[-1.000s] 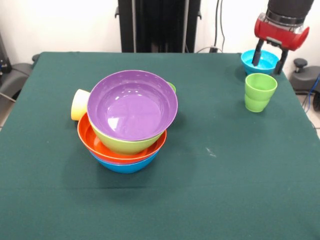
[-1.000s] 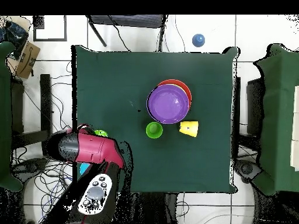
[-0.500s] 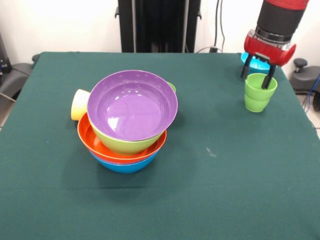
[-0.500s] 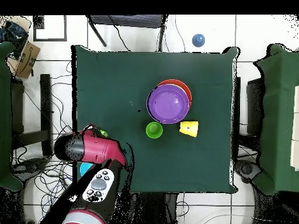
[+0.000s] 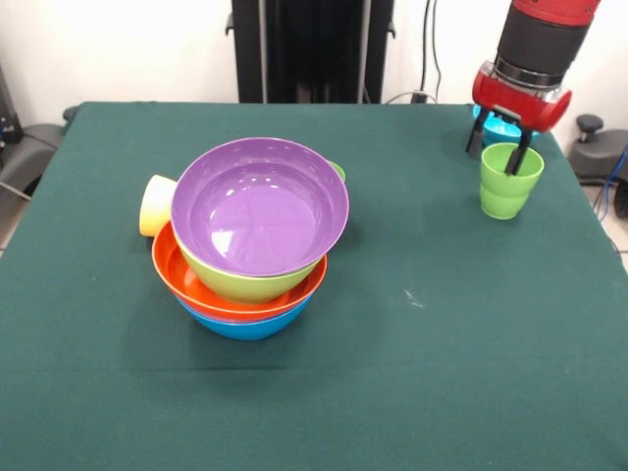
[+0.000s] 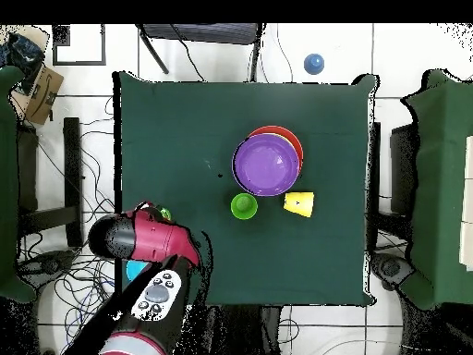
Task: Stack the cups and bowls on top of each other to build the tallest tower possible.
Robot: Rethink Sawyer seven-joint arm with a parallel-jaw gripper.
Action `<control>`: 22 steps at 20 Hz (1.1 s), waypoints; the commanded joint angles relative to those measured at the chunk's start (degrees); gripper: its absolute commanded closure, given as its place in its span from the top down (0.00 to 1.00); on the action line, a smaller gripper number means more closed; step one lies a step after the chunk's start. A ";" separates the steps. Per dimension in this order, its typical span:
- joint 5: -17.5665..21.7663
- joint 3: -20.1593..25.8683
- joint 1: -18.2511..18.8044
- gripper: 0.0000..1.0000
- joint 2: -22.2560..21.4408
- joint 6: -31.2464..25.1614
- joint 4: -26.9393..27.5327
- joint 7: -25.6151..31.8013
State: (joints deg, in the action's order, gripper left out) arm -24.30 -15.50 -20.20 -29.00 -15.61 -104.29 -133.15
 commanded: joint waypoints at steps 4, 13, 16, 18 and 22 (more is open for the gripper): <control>-2.52 2.49 -2.19 1.00 -2.38 -2.95 -5.42 -12.85; -3.30 5.28 -1.76 1.00 -2.87 1.83 -9.50 -12.06; -2.96 6.20 -0.95 1.00 -2.36 3.81 -10.62 -11.52; -2.88 6.90 -0.54 1.00 -1.70 5.40 -11.26 -11.59; -3.32 5.06 -3.06 1.00 -1.29 5.31 -11.82 -12.96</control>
State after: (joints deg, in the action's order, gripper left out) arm -25.54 -16.46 -22.78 -32.63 -13.89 -111.93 -133.15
